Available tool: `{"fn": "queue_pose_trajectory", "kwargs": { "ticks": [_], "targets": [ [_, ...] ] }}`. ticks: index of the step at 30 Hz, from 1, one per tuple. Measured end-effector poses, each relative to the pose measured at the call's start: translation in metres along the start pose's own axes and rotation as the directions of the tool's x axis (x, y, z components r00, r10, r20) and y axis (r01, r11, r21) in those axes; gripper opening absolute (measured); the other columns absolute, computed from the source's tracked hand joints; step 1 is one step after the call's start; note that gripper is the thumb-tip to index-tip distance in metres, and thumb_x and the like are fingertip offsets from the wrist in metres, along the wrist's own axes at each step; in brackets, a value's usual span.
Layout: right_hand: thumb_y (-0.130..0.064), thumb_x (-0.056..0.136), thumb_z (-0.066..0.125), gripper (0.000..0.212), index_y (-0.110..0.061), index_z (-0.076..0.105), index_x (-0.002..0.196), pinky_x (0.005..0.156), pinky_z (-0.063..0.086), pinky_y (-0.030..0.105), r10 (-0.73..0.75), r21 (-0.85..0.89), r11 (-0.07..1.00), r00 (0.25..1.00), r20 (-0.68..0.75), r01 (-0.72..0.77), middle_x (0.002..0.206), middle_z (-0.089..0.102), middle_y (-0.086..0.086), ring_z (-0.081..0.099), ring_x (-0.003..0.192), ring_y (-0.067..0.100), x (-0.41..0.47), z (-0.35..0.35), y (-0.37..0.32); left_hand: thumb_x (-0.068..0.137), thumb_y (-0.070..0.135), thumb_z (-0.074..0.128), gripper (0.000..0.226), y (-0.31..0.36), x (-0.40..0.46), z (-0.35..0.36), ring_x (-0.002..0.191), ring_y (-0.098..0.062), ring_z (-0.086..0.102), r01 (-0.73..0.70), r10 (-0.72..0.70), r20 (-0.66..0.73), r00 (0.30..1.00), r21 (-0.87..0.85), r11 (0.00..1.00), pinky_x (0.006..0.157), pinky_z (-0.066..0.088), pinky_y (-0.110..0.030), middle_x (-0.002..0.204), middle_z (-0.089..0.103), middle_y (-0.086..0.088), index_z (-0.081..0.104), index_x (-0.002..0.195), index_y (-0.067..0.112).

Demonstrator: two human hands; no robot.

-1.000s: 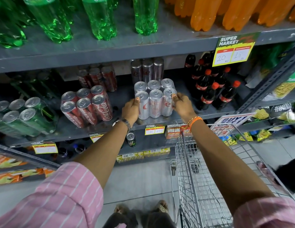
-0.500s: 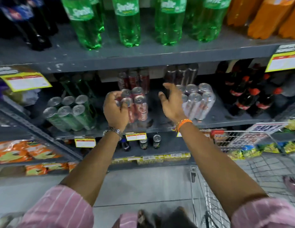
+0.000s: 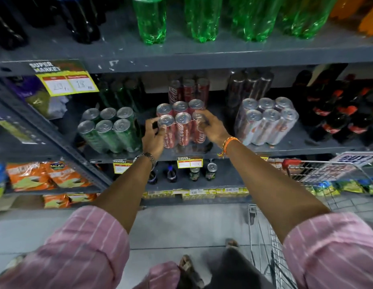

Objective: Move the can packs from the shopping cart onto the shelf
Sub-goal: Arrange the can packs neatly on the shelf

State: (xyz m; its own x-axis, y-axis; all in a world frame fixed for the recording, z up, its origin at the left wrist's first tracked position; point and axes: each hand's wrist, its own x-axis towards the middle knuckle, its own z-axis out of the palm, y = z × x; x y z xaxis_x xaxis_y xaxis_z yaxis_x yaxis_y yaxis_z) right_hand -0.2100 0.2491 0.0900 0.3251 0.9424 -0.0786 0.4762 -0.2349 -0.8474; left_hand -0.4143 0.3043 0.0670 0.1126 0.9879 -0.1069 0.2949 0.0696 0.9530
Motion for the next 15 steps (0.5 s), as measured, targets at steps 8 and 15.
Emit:
{"fn": "queue_pose_trajectory", "kwargs": {
  "ticks": [8,15],
  "targets": [
    [-0.008,0.098,0.053,0.046,-0.028,0.059,0.139,0.087,0.047,0.027,0.027,-0.004,1.000,0.996,-0.088,-0.028,0.097,0.064,0.002,0.061,0.089,0.019,-0.014,-0.003,0.007,0.099,0.030,0.055,0.029,0.001,0.012,0.004,0.085,-0.029,0.063,-0.009,0.011,0.142,0.990,-0.017,1.000,0.087,0.055,-0.066,0.112,0.070,-0.022,0.044,0.125,0.034],
    [-0.010,0.100,0.049,0.049,-0.033,0.054,0.144,0.082,0.046,0.029,0.014,-0.031,0.999,0.998,-0.064,-0.016,0.092,0.068,0.004,0.062,0.085,0.024,-0.022,-0.015,0.016,0.095,0.038,0.058,0.035,0.000,-0.001,0.009,0.084,-0.032,0.071,-0.090,0.077,0.092,0.993,0.154,0.984,0.082,0.057,-0.045,0.104,0.074,-0.008,0.045,0.127,0.032]
  ]
}}
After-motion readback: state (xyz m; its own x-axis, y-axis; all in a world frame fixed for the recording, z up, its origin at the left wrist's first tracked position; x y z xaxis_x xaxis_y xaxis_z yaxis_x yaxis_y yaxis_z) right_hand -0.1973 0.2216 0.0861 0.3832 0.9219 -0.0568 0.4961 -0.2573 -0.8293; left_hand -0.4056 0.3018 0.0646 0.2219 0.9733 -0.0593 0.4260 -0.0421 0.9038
